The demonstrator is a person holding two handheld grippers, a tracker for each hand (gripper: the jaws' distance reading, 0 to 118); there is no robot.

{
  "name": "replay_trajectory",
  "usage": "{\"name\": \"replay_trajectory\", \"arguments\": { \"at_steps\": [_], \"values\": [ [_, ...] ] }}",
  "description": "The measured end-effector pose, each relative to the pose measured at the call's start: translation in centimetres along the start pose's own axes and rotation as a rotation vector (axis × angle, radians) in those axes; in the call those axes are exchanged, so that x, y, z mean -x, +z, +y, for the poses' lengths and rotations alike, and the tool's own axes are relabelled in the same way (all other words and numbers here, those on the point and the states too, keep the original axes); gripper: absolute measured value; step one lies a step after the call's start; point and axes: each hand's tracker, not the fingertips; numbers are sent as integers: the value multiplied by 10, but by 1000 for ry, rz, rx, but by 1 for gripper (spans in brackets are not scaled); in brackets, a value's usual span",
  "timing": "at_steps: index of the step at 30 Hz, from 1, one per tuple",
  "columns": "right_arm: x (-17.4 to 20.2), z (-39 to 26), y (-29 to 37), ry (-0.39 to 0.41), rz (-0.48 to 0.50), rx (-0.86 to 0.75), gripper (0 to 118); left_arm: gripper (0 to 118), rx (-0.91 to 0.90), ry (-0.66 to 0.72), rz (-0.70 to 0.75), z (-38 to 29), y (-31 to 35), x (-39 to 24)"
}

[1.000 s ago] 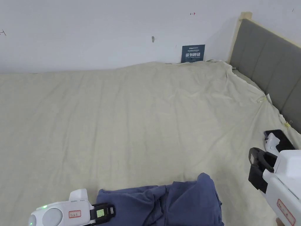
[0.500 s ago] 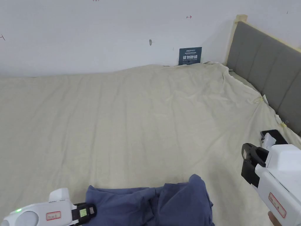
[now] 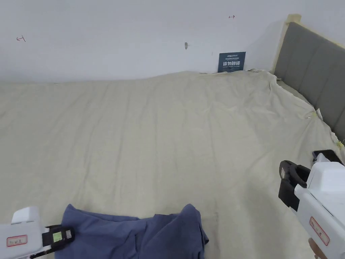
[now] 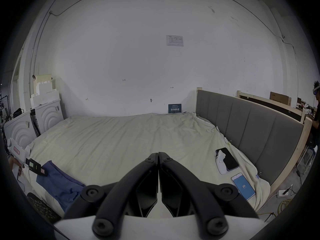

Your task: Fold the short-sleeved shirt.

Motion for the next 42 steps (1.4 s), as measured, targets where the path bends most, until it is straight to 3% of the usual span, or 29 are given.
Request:
{"name": "replay_trajectory", "arguments": {
  "at_steps": [10,21,25,27,30,32,34,35,42],
  "values": [
    [4,0,8,-13,-2,-11,0,7,80,-181,-187,9,-52,-121],
    [9,-5,10,-28,-31,4,0,7,231,-377,-106,-36,-164,-221],
    [12,-7,11,-31,-48,13,0,8,264,-356,-87,-50,-190,-232],
    [14,-7,11,-31,-54,16,0,16,262,-365,-65,-55,-199,-234],
    [19,-6,13,-35,-60,17,0,40,254,-340,-75,-56,-199,-235],
    [21,-5,13,-35,-63,16,0,44,267,-294,-145,-52,-195,-235],
    [25,-4,13,-36,-62,15,0,69,270,-261,-186,-46,-185,-235],
    [27,-3,14,-34,-61,14,0,74,250,-245,-190,-43,-177,-234],
    [32,5,18,-16,-48,-11,0,76,-17,-263,-212,-9,-104,-213]
  ]
}}
